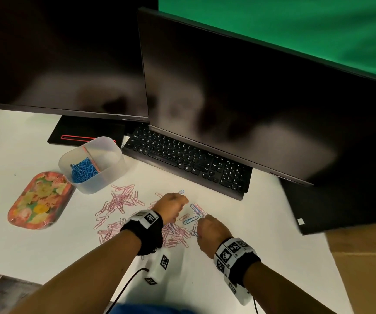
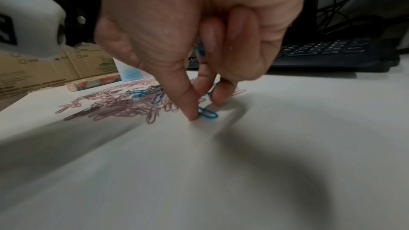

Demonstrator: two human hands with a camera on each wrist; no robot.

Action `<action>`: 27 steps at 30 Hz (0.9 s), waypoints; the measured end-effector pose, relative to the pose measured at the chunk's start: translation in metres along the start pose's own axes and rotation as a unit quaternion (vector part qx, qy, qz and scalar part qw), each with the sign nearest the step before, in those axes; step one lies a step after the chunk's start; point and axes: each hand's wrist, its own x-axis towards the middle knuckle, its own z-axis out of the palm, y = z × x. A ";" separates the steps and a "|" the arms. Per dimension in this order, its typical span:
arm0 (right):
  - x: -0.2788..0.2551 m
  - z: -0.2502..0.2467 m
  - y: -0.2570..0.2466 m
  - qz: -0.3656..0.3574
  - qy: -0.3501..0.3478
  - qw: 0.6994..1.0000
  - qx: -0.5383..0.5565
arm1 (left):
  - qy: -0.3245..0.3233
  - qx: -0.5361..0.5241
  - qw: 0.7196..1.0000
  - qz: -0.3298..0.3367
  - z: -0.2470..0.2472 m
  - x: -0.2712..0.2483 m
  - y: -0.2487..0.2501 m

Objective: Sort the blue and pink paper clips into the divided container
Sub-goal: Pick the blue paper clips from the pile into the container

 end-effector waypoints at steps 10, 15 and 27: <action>-0.007 -0.006 -0.001 -0.006 0.013 0.998 0.069 | -0.003 0.499 0.855 0.137 0.019 -0.002 -0.013; -0.006 -0.004 0.004 0.022 -0.016 0.994 0.103 | 0.027 0.406 0.904 0.133 0.012 -0.001 -0.018; 0.012 -0.061 -0.024 -0.060 -0.113 0.956 0.265 | 0.068 -0.042 0.996 0.049 -0.067 -0.037 0.003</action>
